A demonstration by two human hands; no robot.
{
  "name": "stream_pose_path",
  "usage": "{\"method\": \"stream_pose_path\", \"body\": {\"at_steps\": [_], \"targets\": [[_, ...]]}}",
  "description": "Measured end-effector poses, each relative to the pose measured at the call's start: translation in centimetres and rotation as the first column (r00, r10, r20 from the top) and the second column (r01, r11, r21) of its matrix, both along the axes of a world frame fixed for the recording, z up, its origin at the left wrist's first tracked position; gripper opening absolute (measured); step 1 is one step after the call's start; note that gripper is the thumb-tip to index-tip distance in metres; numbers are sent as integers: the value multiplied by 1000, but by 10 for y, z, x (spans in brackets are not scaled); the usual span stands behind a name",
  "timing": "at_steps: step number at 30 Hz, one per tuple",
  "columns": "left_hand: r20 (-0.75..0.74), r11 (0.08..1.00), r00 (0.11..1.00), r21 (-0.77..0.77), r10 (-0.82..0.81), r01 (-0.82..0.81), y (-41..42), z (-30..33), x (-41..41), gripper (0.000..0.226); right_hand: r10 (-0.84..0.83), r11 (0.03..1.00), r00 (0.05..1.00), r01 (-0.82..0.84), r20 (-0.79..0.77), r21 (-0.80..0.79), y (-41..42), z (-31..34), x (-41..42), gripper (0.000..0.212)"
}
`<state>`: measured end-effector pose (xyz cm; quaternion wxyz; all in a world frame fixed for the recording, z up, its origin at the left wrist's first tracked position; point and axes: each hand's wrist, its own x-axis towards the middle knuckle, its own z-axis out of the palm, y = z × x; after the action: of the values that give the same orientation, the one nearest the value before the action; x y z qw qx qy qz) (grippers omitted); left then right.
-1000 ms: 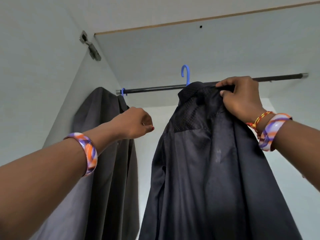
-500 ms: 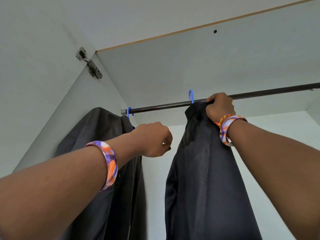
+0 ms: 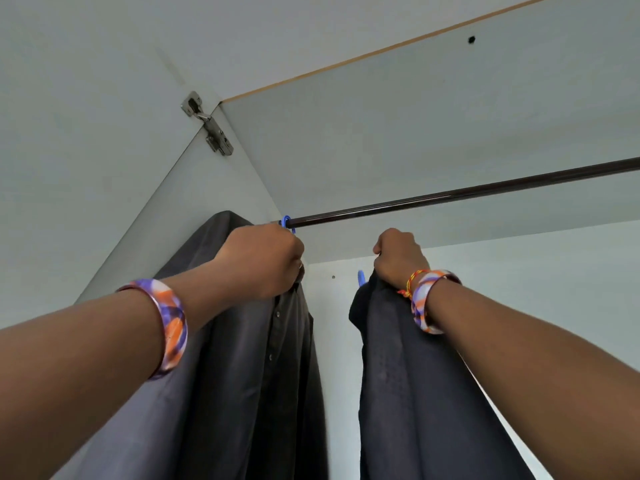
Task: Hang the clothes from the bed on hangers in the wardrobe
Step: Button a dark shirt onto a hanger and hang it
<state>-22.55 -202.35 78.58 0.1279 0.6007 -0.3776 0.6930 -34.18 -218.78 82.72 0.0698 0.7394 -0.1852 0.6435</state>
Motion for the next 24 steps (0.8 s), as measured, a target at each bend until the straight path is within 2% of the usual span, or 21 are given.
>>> {"method": "stream_pose_path", "body": {"at_steps": [4,8,11,14,20,24], "targets": [[32,998,999,-55,-6,7,6,10,19,24,26,989,998,-16,65,-147,4,-4,2,34],[-9,990,996,-110,-94,93,2,16,28,24,77,957,971,-8,228,-290,11,-2,-16,35],[4,991,994,-68,-113,113,-5,14,27,24,90,945,940,24,330,-326,15,0,-26,35],[82,997,994,-22,-74,76,-7,12,20,24,26,953,939,80,344,-291,17,7,-27,35],[195,997,981,-78,-13,29,6,15,11,27,-158,970,952,199,260,-138,23,24,-11,29],[234,994,968,-78,88,-72,26,17,16,25,-185,979,967,196,177,-50,28,29,10,22]]}}
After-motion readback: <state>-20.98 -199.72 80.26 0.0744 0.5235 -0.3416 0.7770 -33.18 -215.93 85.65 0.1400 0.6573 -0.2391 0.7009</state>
